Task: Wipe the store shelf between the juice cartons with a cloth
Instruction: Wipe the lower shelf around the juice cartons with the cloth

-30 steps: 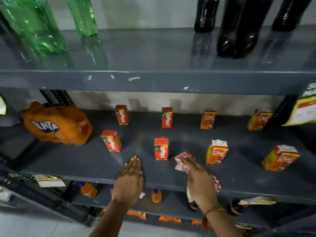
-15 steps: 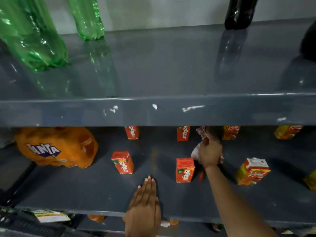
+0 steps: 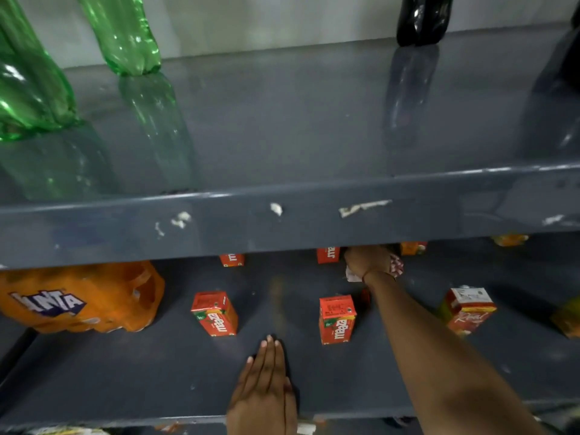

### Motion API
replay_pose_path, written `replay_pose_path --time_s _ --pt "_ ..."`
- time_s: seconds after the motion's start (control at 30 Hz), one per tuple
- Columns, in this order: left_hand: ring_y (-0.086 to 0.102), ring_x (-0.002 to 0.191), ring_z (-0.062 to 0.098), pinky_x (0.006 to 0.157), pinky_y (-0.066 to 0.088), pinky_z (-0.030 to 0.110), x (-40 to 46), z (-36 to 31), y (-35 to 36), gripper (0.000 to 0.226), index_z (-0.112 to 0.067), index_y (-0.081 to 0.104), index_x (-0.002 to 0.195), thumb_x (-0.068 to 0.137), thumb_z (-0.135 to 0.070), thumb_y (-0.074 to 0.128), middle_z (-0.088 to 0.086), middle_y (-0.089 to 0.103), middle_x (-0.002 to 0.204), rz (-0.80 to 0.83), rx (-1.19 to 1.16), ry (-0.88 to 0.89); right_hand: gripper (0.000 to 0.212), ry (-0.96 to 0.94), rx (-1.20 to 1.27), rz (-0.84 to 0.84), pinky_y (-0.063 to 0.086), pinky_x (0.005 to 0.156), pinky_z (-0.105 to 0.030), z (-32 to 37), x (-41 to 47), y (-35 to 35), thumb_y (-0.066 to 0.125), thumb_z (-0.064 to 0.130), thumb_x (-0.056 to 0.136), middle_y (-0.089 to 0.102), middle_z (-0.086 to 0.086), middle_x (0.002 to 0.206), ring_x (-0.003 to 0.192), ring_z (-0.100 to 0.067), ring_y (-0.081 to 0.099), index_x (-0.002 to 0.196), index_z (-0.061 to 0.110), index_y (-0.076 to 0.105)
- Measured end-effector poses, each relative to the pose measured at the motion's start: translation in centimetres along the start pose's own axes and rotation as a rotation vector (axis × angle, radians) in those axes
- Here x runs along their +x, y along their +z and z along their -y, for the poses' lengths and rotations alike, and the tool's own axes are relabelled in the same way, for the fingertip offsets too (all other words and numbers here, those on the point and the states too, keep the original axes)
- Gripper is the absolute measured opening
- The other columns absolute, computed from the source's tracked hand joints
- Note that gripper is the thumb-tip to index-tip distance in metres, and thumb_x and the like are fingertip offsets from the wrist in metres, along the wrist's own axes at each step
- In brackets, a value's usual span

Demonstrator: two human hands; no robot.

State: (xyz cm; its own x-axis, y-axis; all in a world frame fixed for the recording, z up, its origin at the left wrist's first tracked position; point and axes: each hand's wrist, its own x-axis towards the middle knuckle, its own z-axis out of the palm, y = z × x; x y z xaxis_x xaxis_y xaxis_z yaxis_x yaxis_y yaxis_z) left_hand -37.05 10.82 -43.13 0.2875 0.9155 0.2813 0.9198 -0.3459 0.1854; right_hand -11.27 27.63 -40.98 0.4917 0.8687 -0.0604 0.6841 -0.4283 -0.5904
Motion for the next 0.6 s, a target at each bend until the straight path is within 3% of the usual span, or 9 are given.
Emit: replay_pose_path --time_s 0.07,0.13,0.17,0.3,0.37,0.43,0.53,0.6 --pt "0.064 0.109 0.025 0.107 0.018 0.024 -0.3 0.2 0.0 0.053 0.003 0.065 0.114 0.075 -0.020 0.036 0.014 0.066 0.121 0.037 -0.045 -0.015 0.017 -0.179 -0.152 -0.119 0.048 0.086 -0.036 -0.1 -0.8 -0.6 0.051 0.012 0.086 0.068 -0.012 0.114 0.109 -0.031 0.061 0.095 0.014 0.066" --pt "0.064 0.111 0.025 0.108 0.017 0.024 -0.4 0.3 -0.1 0.054 0.003 0.062 0.118 0.077 -0.020 0.036 0.014 0.063 0.125 0.056 -0.049 -0.008 0.045 -0.270 -0.261 -0.060 0.040 0.107 -0.040 -0.7 -2.2 -0.9 0.051 0.013 0.086 0.052 -0.007 0.142 0.134 -0.029 0.043 0.130 0.018 0.057" --pt "0.062 0.114 0.024 0.108 0.017 0.024 -0.5 0.3 -0.1 0.054 0.002 0.061 0.120 0.078 -0.021 0.036 0.013 0.060 0.128 0.051 -0.058 -0.006 0.052 -0.267 -0.262 -0.029 0.035 0.112 -0.041 -0.8 -3.0 -0.9 0.053 0.014 0.086 0.045 -0.005 0.149 0.140 -0.027 0.035 0.137 0.021 0.051" --pt "0.022 0.142 0.008 0.110 0.012 0.023 -0.7 0.4 -0.4 0.059 -0.003 0.054 0.128 0.077 -0.026 0.036 0.006 0.044 0.136 0.066 -0.095 0.030 0.066 -0.254 -0.240 -0.005 0.027 0.118 -0.040 -1.6 -6.5 -1.1 0.067 0.017 0.081 0.033 -0.002 0.157 0.148 -0.022 0.020 0.143 0.025 0.044" --pt "0.037 0.135 0.017 0.110 0.011 0.023 -0.8 0.4 -0.4 0.059 0.001 0.054 0.126 0.077 -0.026 0.035 0.010 0.053 0.134 0.109 -0.085 0.011 0.078 -0.288 -0.289 0.014 0.023 0.121 -0.040 -2.0 -8.2 -1.1 0.076 0.019 0.077 0.029 -0.001 0.159 0.149 -0.022 0.015 0.145 0.024 0.039" --pt "0.056 0.122 0.024 0.110 0.011 0.023 -1.1 0.4 -0.5 0.057 0.002 0.055 0.126 0.080 -0.026 0.034 0.014 0.060 0.129 0.118 -0.075 0.010 0.072 -0.274 -0.267 0.011 0.016 0.123 -0.038 -2.4 -9.9 -1.2 0.068 0.016 0.085 0.024 0.000 0.161 0.150 -0.020 0.011 0.148 0.024 0.035" --pt "0.062 0.114 0.028 0.111 0.011 0.023 -1.3 0.3 -0.8 0.053 0.003 0.059 0.122 0.084 -0.023 0.033 0.017 0.063 0.125 0.111 -0.061 0.010 0.056 -0.239 -0.207 -0.025 0.013 0.123 -0.036 -3.1 -12.4 -1.3 0.046 0.013 0.096 0.024 0.003 0.161 0.150 -0.016 0.011 0.150 0.025 0.034" --pt "0.062 0.113 0.028 0.112 0.009 0.023 -1.4 0.1 -1.1 0.053 0.004 0.060 0.120 0.087 -0.023 0.029 0.017 0.064 0.124 0.097 -0.050 0.006 0.055 -0.248 -0.220 -0.053 0.015 0.123 -0.034 -3.6 -14.4 -1.5 0.045 0.015 0.095 0.029 0.003 0.159 0.149 -0.016 0.016 0.149 0.024 0.035"
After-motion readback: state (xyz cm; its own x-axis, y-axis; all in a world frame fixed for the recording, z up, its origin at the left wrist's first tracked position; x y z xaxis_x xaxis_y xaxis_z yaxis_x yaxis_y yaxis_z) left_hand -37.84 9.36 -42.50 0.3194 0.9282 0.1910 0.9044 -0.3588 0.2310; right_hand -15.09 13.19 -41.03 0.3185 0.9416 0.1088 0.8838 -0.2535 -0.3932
